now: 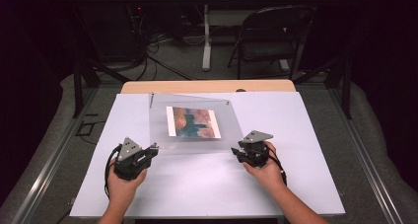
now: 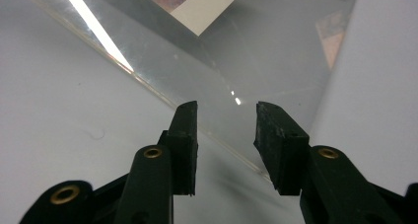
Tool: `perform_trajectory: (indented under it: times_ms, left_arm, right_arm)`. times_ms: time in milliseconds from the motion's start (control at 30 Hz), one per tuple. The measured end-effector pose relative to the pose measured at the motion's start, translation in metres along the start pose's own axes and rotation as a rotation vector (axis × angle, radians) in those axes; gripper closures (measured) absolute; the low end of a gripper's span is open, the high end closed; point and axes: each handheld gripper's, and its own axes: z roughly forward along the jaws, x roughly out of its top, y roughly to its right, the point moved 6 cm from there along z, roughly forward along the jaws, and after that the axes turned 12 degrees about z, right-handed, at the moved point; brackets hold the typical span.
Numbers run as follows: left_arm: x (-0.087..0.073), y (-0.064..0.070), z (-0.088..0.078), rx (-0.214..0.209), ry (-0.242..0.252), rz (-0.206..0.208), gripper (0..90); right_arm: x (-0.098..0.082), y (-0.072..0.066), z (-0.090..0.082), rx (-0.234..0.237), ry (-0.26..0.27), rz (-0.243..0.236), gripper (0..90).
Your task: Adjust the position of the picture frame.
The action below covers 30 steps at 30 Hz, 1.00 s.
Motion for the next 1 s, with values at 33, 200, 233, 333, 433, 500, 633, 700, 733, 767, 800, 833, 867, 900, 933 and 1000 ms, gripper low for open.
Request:
perform_trajectory:
  times_ms: [33,200,233,333,433,500,633,700,733,767,800,833,867,900,933,1000]
  left_arm:
    - [0.000,0.001,0.000,-0.002,0.002,0.000,82.7]
    - [0.002,0.006,-0.001,-0.018,0.009,0.004,82.7]
    - [0.002,0.008,-0.001,-0.024,0.014,0.004,82.7]
    - [0.004,0.014,0.000,-0.040,0.020,0.005,83.0]
    - [0.006,0.024,0.002,-0.070,0.019,0.022,83.7]
    - [0.007,0.030,0.003,-0.085,0.018,0.036,84.1]
    - [0.009,0.046,0.009,-0.127,0.006,0.069,84.8]
    - [0.010,0.051,0.011,-0.139,0.006,0.076,85.1]
    - [0.010,0.055,0.012,-0.153,0.005,0.076,85.1]
    - [0.010,0.064,0.016,-0.175,-0.002,0.088,85.4]
    - [0.010,0.064,0.016,-0.175,-0.002,0.088,85.5]
    - [0.010,0.068,0.018,-0.185,-0.005,0.095,85.5]
    - [0.010,0.072,0.020,-0.197,-0.006,0.095,85.5]
    - [0.009,0.080,0.024,-0.219,-0.012,0.096,85.6]
    - [0.009,0.083,0.026,-0.229,-0.015,0.101,85.6]
    - [0.008,0.087,0.028,-0.236,-0.017,0.098,85.6]
  right_arm:
    - [0.003,0.003,0.005,-0.011,0.005,0.000,60.8]
    - [0.010,0.011,0.017,-0.031,0.004,0.007,60.8]
    - [0.010,0.011,0.017,-0.031,0.004,0.007,60.8]
    - [0.015,0.016,0.022,-0.046,0.012,0.022,60.9]
    - [0.019,0.025,0.025,-0.060,0.018,0.046,61.2]
    - [0.020,0.030,0.026,-0.067,0.019,0.063,61.3]
    - [0.020,0.041,0.026,-0.082,0.028,0.102,62.1]
    - [0.020,0.047,0.025,-0.094,0.031,0.117,62.5]
    - [0.020,0.047,0.025,-0.094,0.031,0.117,62.5]
    - [0.020,0.053,0.023,-0.104,0.033,0.140,63.0]
    - [0.020,0.053,0.023,-0.104,0.033,0.140,63.0]
    - [0.020,0.059,0.022,-0.107,0.042,0.163,62.7]
    - [0.020,0.059,0.022,-0.107,0.042,0.163,62.7]
    - [0.019,0.063,0.021,-0.112,0.045,0.179,62.6]
    - [0.019,0.064,0.021,-0.113,0.045,0.188,62.6]
    - [0.019,0.067,0.019,-0.116,0.048,0.195,62.1]
